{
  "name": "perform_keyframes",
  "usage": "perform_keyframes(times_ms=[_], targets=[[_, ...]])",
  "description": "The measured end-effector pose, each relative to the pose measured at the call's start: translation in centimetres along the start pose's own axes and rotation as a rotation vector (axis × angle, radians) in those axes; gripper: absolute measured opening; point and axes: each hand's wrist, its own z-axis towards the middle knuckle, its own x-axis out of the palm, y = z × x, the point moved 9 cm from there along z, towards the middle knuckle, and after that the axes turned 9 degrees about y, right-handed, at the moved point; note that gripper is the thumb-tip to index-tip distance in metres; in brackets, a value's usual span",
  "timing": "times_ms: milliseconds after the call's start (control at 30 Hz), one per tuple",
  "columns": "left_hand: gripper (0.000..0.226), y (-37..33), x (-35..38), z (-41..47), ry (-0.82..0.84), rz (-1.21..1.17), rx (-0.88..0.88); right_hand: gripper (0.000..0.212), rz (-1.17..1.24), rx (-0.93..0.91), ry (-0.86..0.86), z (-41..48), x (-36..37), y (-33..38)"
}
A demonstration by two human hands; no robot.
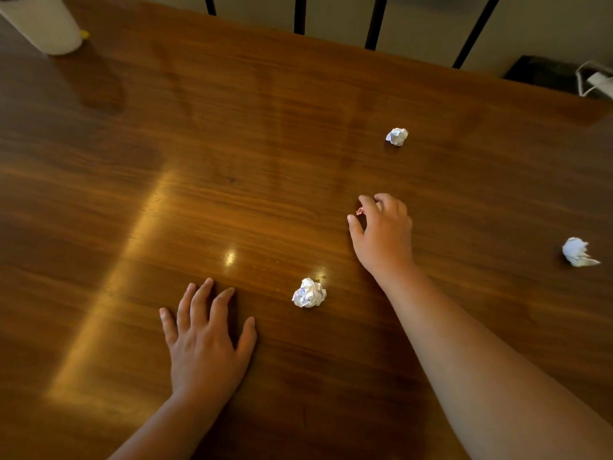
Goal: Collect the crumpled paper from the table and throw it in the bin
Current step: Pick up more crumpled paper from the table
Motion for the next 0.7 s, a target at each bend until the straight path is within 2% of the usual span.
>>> perform_keyframes(times_ms=[200,333,400,500,633,700], targets=[[0.062,0.0,-0.1,0.0,-0.009,-0.01,0.01,0.024,-0.001,-0.041,-0.125,-1.0,-0.4,0.1],[0.06,0.0,-0.3,-0.1,-0.017,-0.046,0.005,0.021,-0.035,0.004,-0.073,-1.9,-0.8,0.2],[0.058,-0.8,-0.3,-0.2,-0.017,-0.056,0.041,0.019,0.047,0.047,-0.027,-3.0,-1.2,-0.4],[0.053,-3.5,0.1,-0.6,-0.014,-0.054,0.153,0.024,0.39,0.183,0.063,-5.8,-1.5,-2.1],[0.05,-7.7,0.5,-1.0,-0.006,-0.089,0.263,0.027,1.258,0.634,0.219,-12.2,1.4,-5.1],[0.053,-9.3,0.7,-0.6,0.003,-0.079,0.285,0.021,1.523,0.777,0.257,-15.3,2.7,-5.7]])
